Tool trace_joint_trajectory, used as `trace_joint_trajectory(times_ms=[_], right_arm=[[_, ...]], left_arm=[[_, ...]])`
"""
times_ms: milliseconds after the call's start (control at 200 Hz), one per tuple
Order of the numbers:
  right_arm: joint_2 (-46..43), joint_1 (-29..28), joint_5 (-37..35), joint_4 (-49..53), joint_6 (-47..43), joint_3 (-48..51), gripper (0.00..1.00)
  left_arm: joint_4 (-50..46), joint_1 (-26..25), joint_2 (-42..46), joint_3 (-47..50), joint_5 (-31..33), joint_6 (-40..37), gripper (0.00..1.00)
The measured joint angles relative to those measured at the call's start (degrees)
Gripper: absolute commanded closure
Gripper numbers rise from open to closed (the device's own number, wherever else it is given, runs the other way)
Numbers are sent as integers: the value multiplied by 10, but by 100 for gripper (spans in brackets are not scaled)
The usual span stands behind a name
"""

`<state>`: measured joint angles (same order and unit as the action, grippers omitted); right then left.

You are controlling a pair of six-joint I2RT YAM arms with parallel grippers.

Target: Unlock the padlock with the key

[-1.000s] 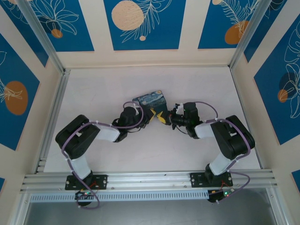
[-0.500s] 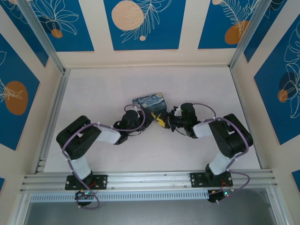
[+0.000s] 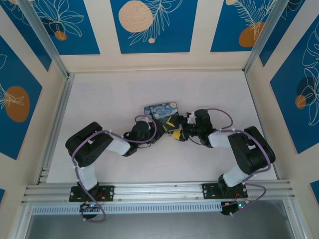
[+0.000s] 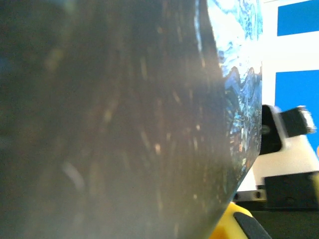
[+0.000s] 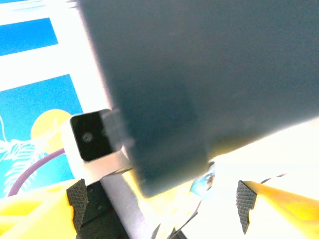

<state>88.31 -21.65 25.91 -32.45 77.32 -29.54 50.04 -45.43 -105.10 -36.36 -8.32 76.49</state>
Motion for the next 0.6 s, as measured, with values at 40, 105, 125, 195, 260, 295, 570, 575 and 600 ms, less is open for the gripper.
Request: trace_joint_trajectory(times_ms=[40, 105, 125, 195, 260, 295, 570, 575, 600], right_arm=[[-21, 2, 0, 20, -17, 0, 20], [-61, 4, -3, 65, -56, -2, 20], [-71, 4, -3, 80, -69, -3, 20], [-101, 5, -14, 138, -117, -11, 21], [-119, 4, -33, 197, -167, -20, 25], [-127, 0, -49, 231, -196, -27, 28], [-137, -98, -209, 395, -386, -75, 45], [-137, -101, -215, 398, -387, -76, 45], [-132, -113, -230, 406, -402, -81, 47]], left_arm=[[-3, 0, 0, 1, -2, -8, 100], [-8, 0, 0, 1, -5, -18, 100], [-9, 0, 0, 1, -6, -21, 100], [-14, 1, 0, 1, -10, -30, 100], [-17, 4, 0, 1, -15, -36, 100], [-20, 6, 2, 1, -17, -38, 100], [-98, 16, 21, -20, -43, -51, 100], [-101, 17, 21, -21, -44, -51, 100], [-107, 17, 23, -23, -47, -51, 100]])
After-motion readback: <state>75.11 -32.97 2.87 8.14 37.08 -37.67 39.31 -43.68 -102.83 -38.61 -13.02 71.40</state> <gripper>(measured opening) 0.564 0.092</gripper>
